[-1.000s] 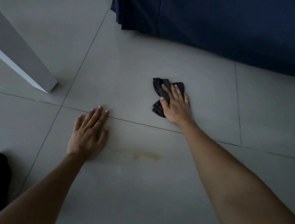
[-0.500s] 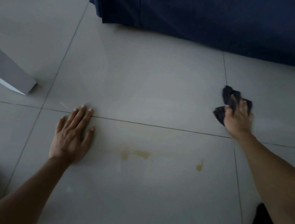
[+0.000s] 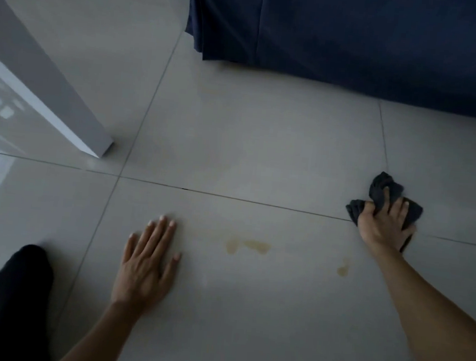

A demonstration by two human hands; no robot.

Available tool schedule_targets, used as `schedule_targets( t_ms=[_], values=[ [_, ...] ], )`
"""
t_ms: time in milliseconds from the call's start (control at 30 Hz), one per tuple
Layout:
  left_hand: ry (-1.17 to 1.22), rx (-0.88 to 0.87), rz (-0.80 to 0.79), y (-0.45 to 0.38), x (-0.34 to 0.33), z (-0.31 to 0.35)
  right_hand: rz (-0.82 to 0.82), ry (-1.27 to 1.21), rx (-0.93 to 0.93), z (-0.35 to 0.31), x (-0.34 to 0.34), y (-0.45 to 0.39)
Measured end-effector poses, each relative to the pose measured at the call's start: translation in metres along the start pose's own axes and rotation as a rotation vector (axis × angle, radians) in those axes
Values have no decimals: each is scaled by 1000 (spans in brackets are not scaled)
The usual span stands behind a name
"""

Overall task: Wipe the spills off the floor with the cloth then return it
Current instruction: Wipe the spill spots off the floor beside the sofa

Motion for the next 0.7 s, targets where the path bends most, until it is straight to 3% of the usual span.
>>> schedule_targets(
  t_ms=[167, 533, 700],
  values=[
    [3, -8, 5, -1, 2, 1, -10, 22, 78, -57, -20, 16],
    [50, -6, 17, -3, 4, 1, -86, 9, 500, -287, -107, 97],
    [57, 3, 3, -4, 4, 1, -126, 2, 628, -350, -136, 138]
  ],
)
Point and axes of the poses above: each hand's wrist, its own y-axis away from the middle knuckle, its own x-axis out of the back of the hand, z = x × y, the point moved 9 cm from there along -y, towards the middle knuckle, and after that the axes turned 8 degrees about -y, right-handed, at the moved point
